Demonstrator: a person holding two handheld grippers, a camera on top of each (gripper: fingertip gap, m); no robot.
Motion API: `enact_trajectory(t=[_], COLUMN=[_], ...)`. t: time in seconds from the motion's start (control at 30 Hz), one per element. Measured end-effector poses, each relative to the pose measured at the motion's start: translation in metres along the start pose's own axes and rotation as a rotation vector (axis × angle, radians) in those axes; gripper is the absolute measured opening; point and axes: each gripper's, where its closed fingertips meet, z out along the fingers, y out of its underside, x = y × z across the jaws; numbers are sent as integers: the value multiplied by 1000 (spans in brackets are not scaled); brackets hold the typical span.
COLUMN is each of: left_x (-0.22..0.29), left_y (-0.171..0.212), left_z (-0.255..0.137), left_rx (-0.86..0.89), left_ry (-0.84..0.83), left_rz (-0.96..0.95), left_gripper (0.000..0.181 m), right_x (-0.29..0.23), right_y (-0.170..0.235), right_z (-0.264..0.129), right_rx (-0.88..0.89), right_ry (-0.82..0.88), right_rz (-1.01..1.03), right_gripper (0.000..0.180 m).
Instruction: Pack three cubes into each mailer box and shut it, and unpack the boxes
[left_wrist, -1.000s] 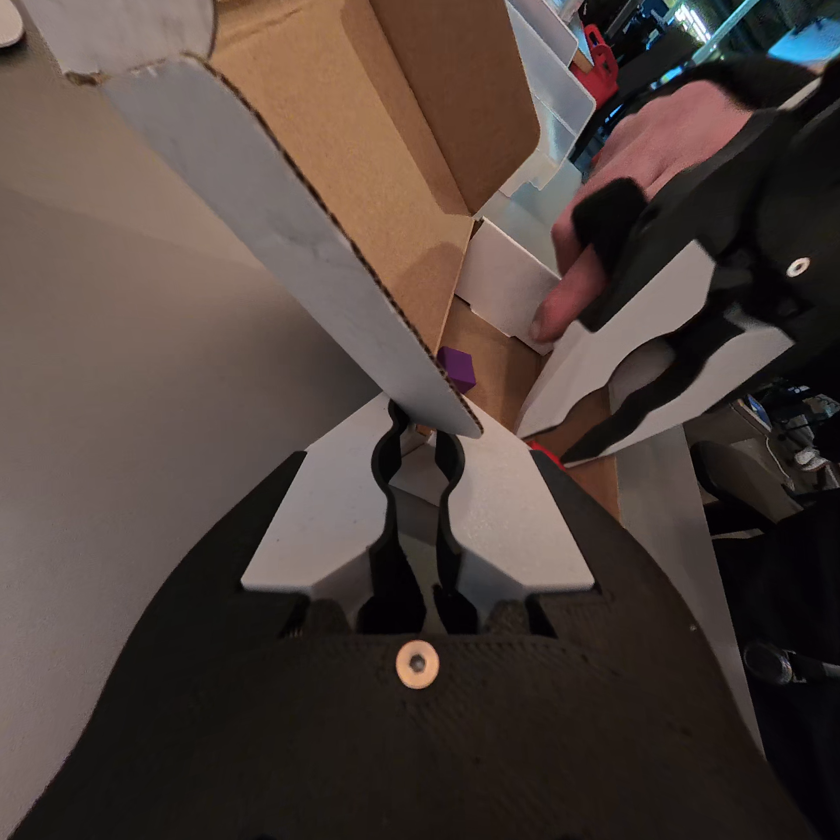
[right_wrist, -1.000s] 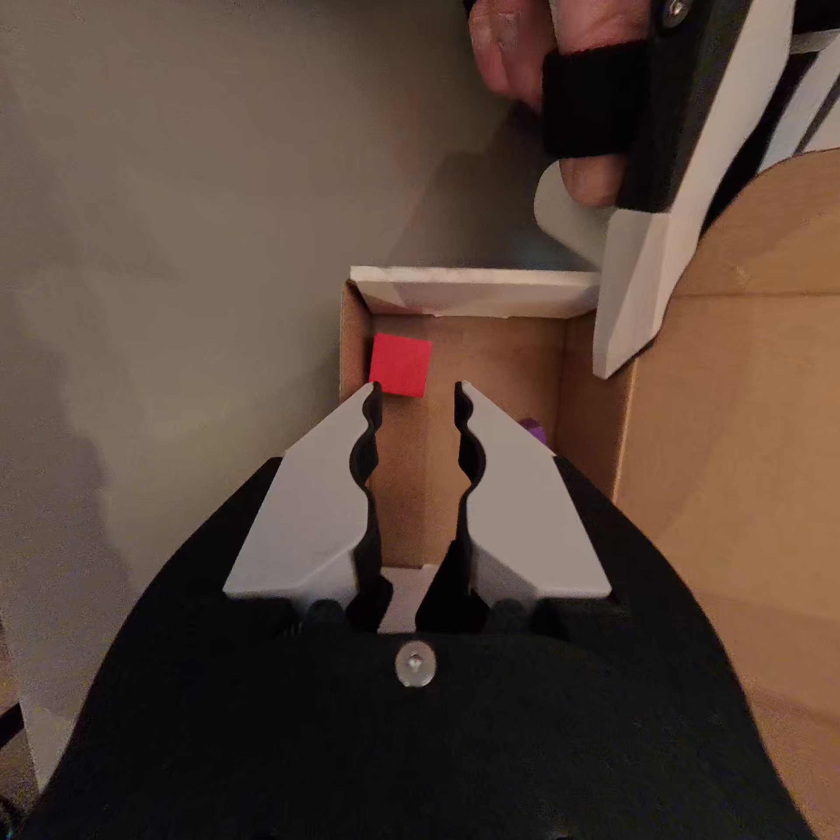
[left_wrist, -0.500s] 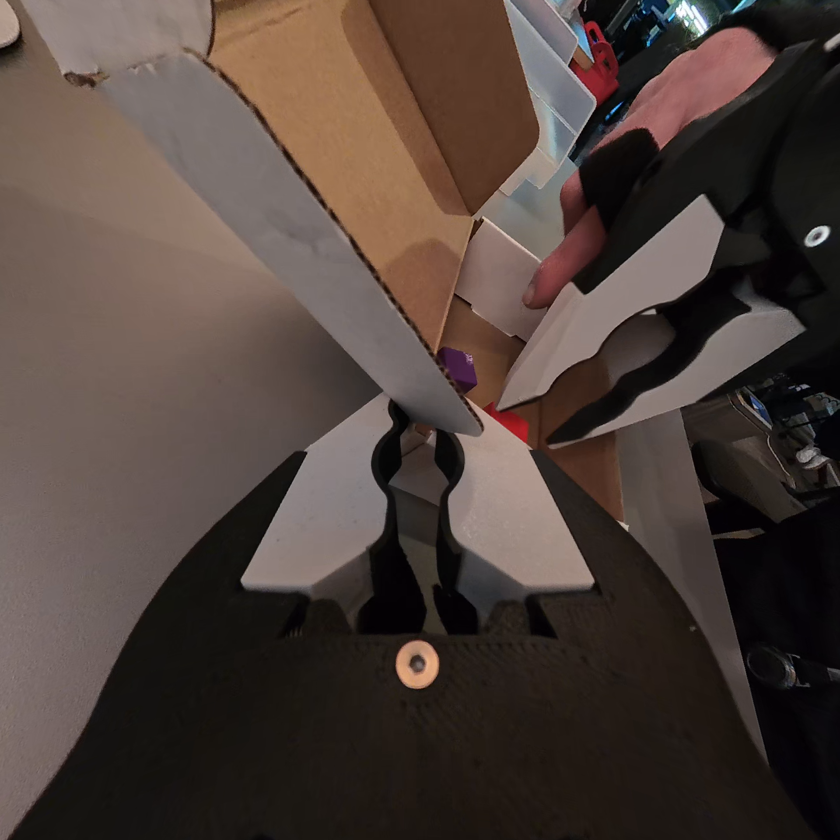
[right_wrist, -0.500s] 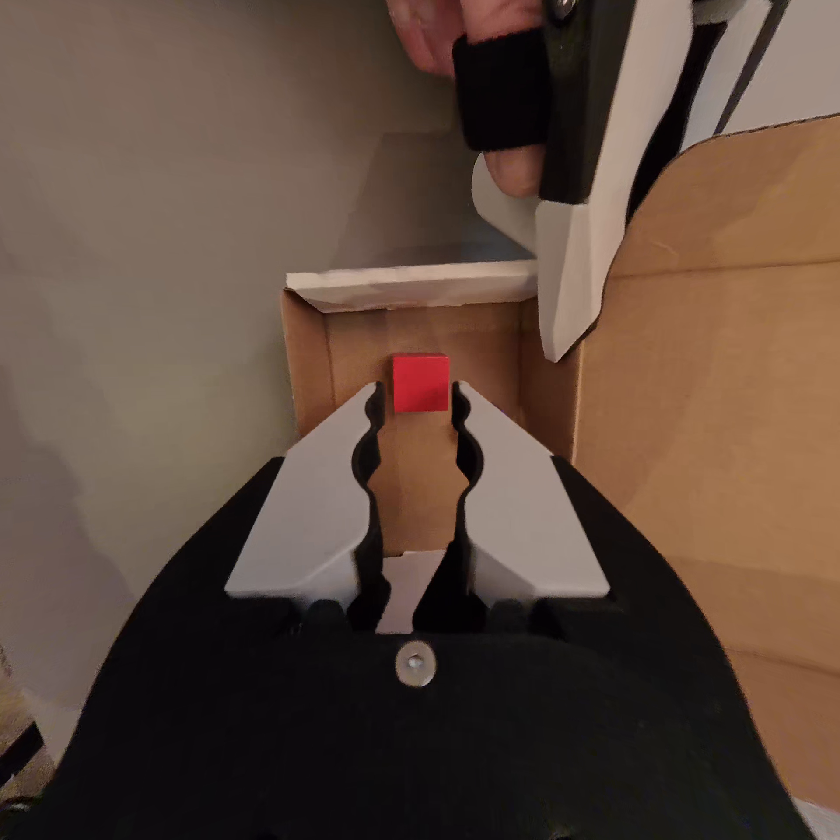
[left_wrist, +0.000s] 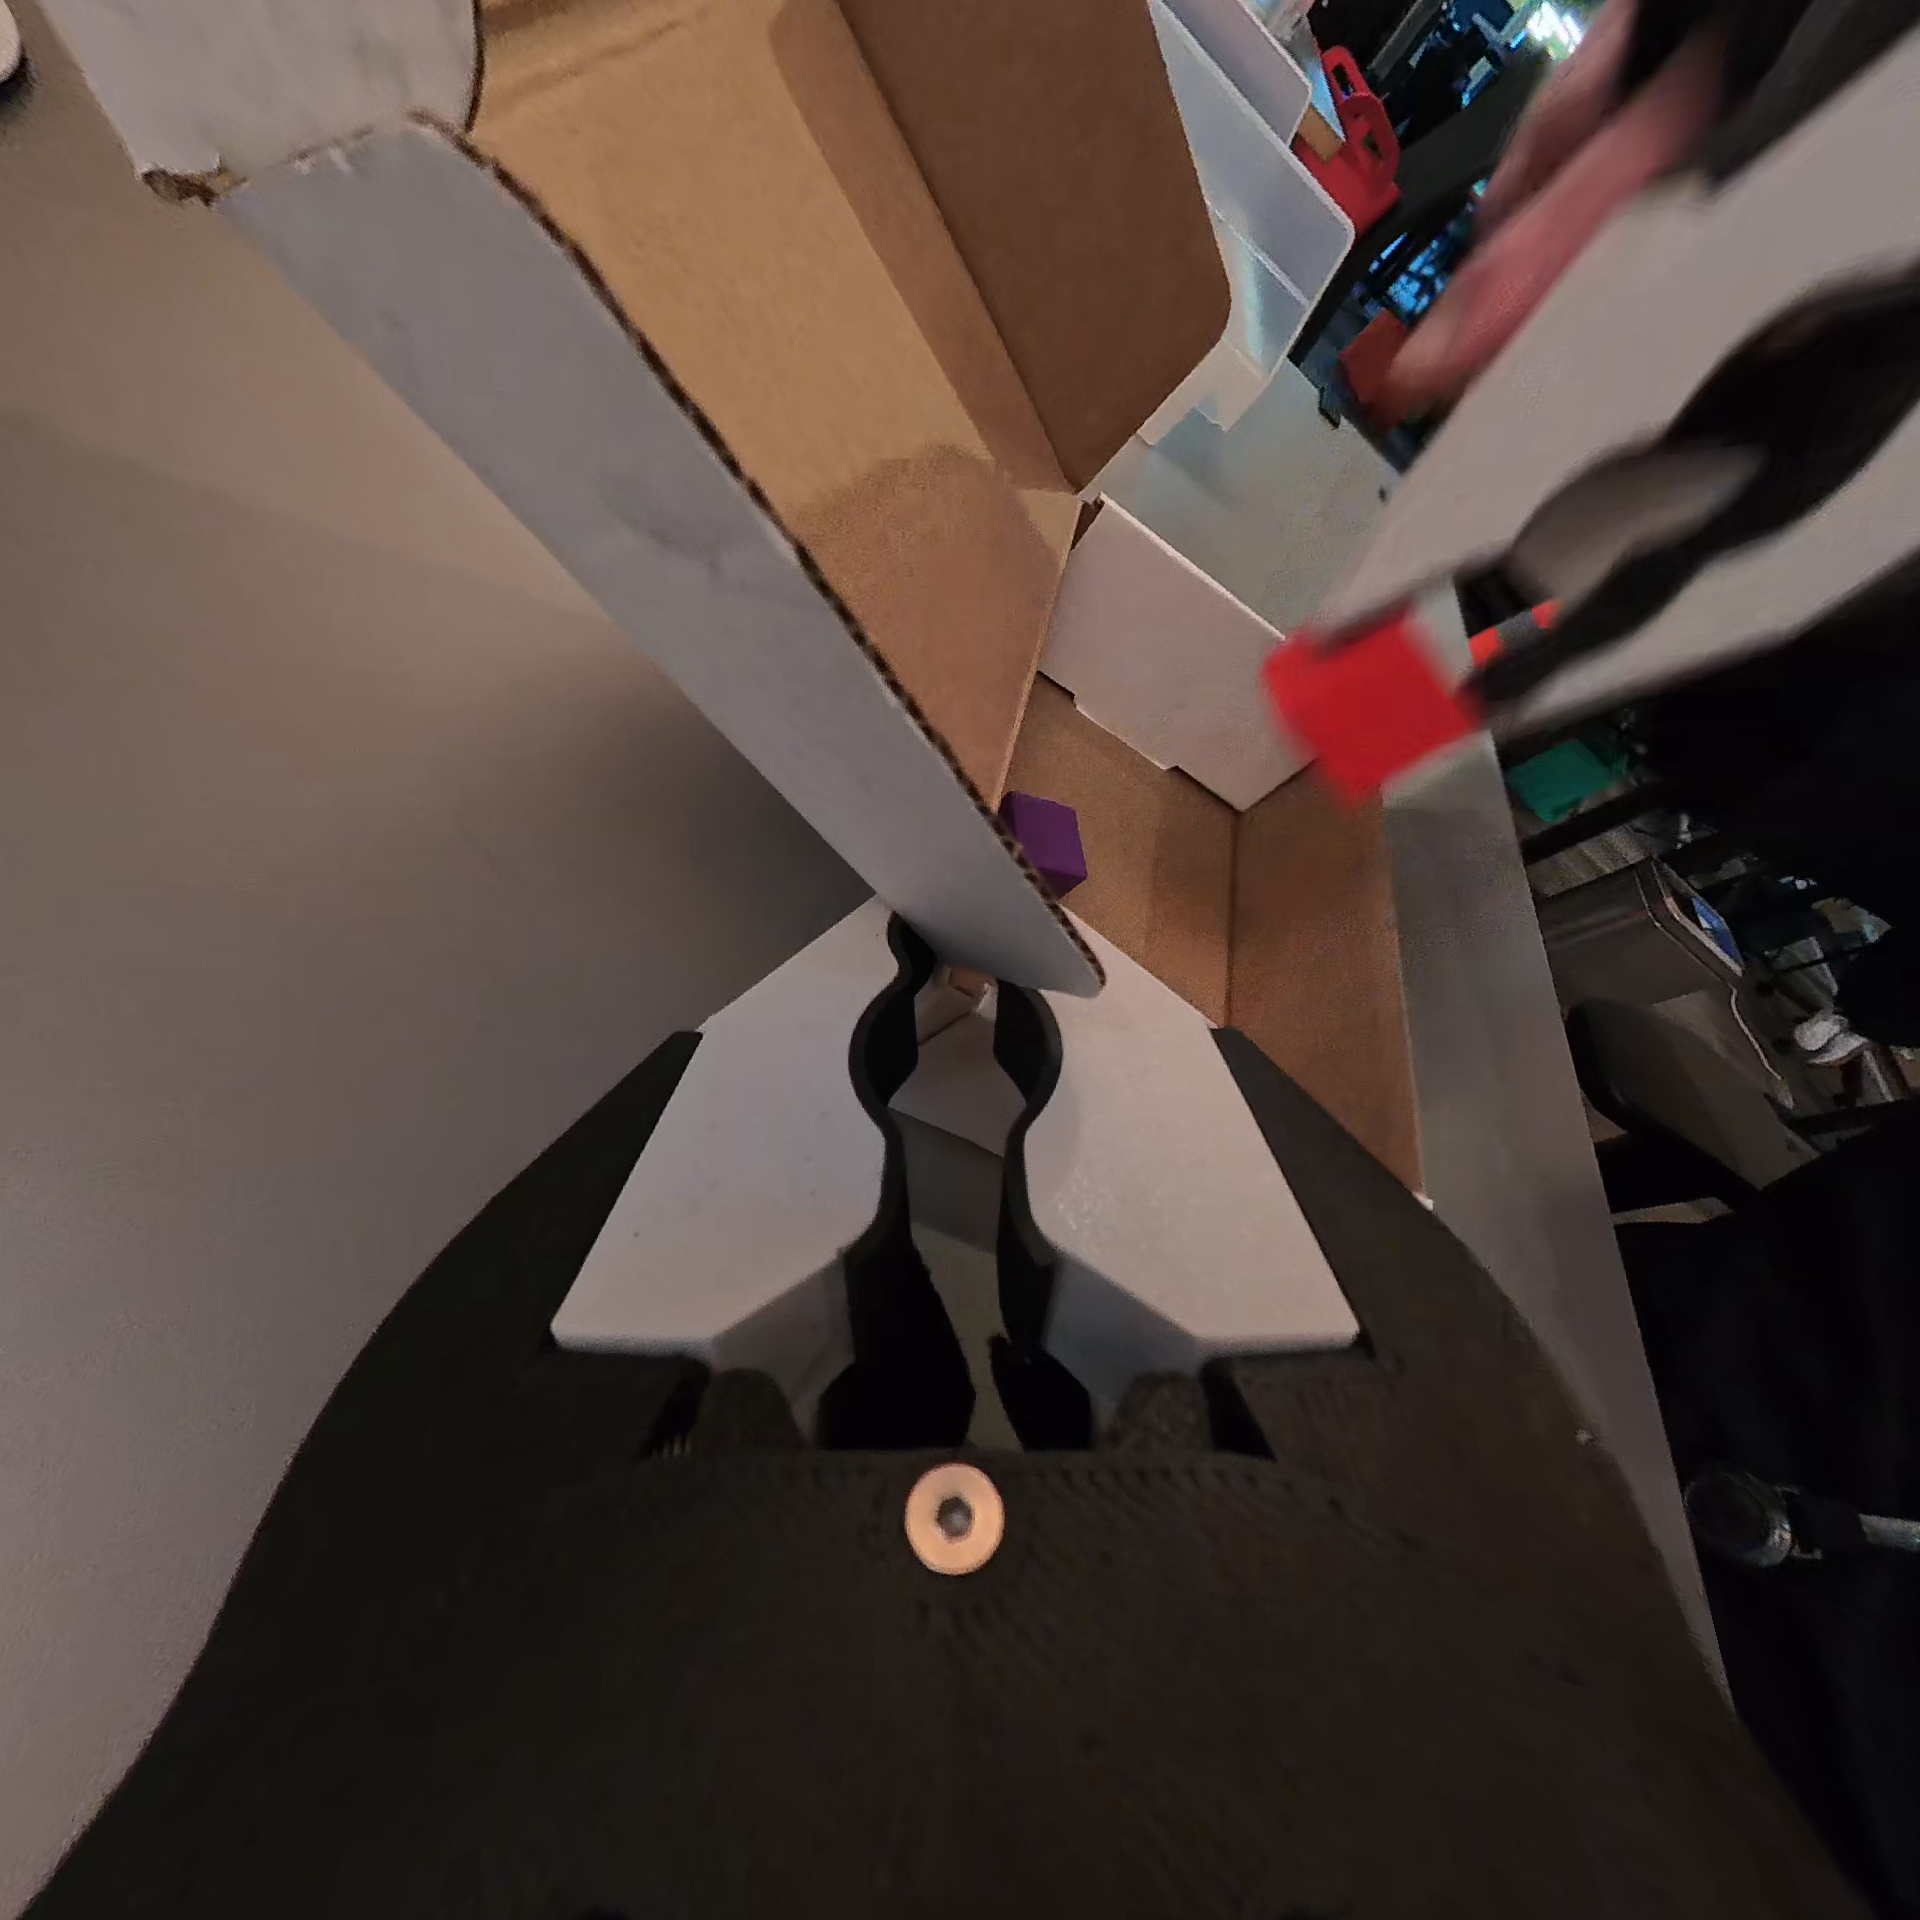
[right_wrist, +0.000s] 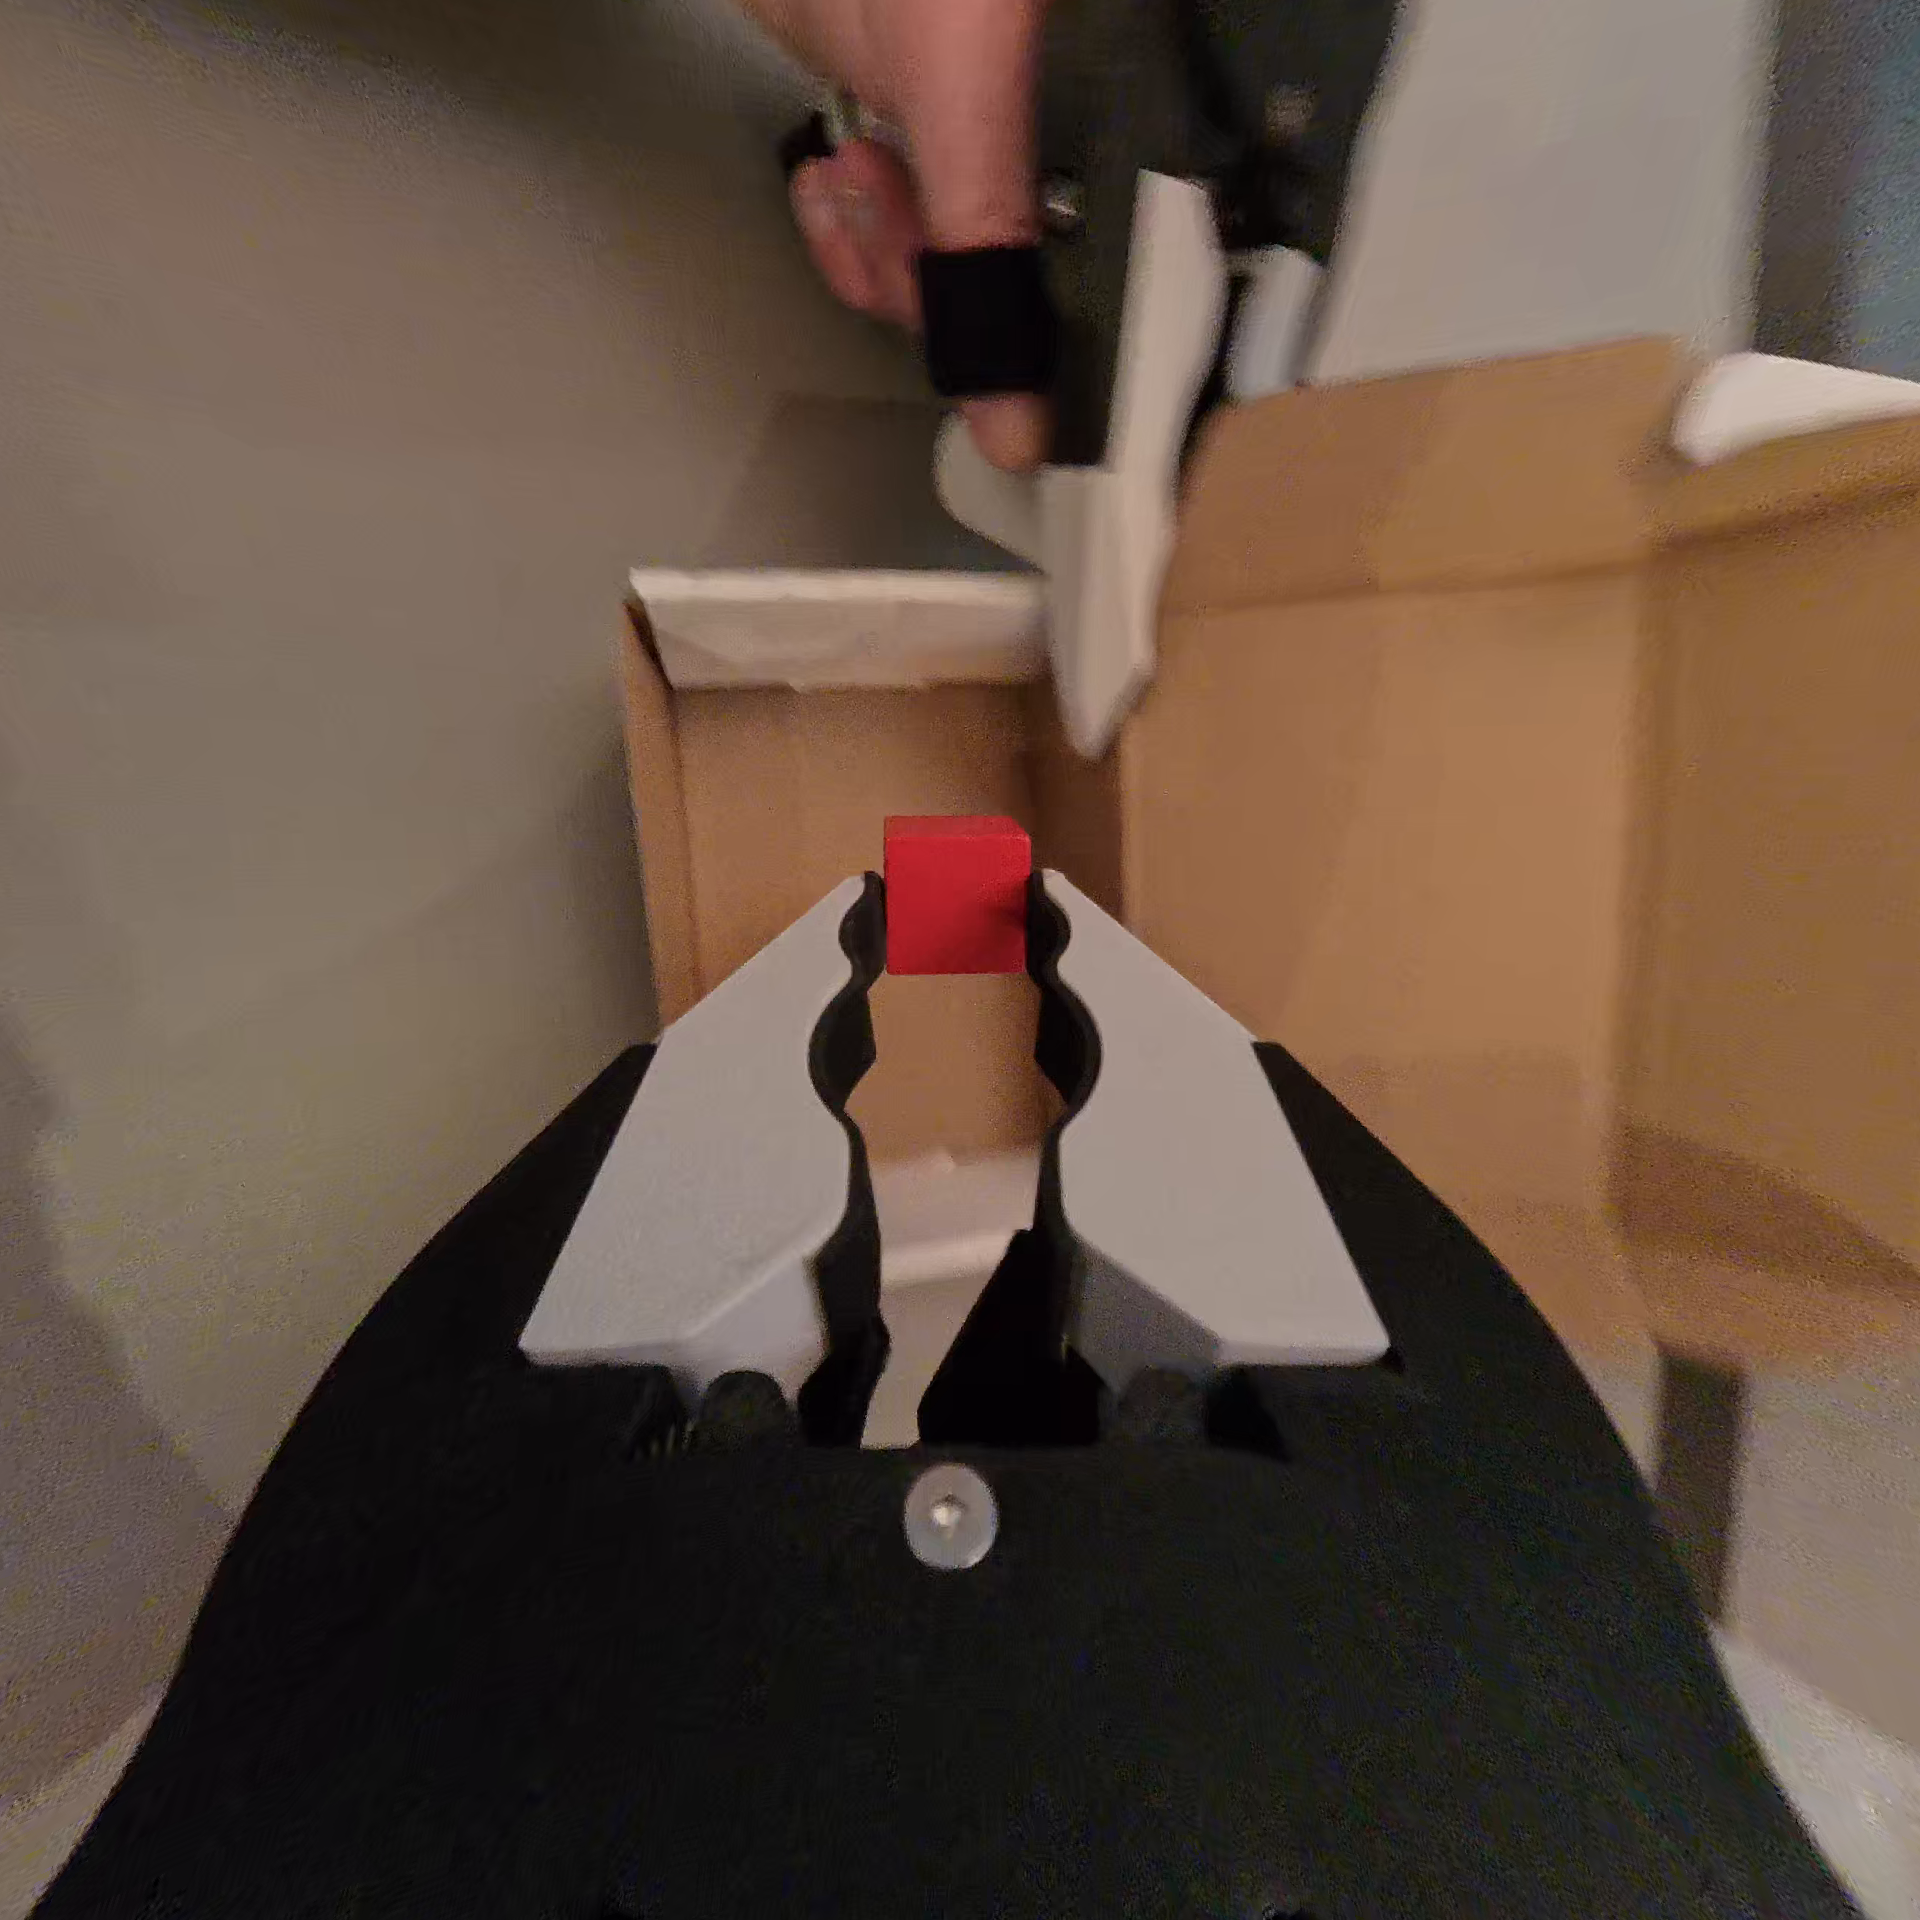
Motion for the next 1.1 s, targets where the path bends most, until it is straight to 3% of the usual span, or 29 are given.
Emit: enact_trajectory(t=[0.13, 0.27, 0.5, 0.63, 0.83, 0.9, 1.03, 1.1], left_x=[0, 0, 0, 0, 0, 0, 0, 0], left_y=[0, 0, 0, 0, 0, 0, 0, 0], left_z=[0, 0, 0, 0, 0, 0, 0, 0], left_rx=[0, 0, 1, 1, 1, 0, 0, 0], left_ry=[3, 3, 2, 1, 4, 4, 5, 6], left_rz=[-4, -5, -7, -6, -8, -8, -9, -11], left_gripper=[6, 6, 6, 6, 6, 6, 6, 6], right_x=[39, 74, 72, 64, 56, 55, 63, 74], right_y=[68, 191, 338, 365, 380, 385, 362, 316], right_z=[-89, -154, -151, -123, -101, -104, -134, -158], right_rx=[-45, -287, -384, -343, -421, -458, -417, -353], right_ry=[169, 321, 330, 278, 231, 245, 325, 424], right_rz=[65, 196, 728, 889, 910, 894, 850, 744], right_gripper=[25, 25, 25, 25, 25, 37, 41, 41])
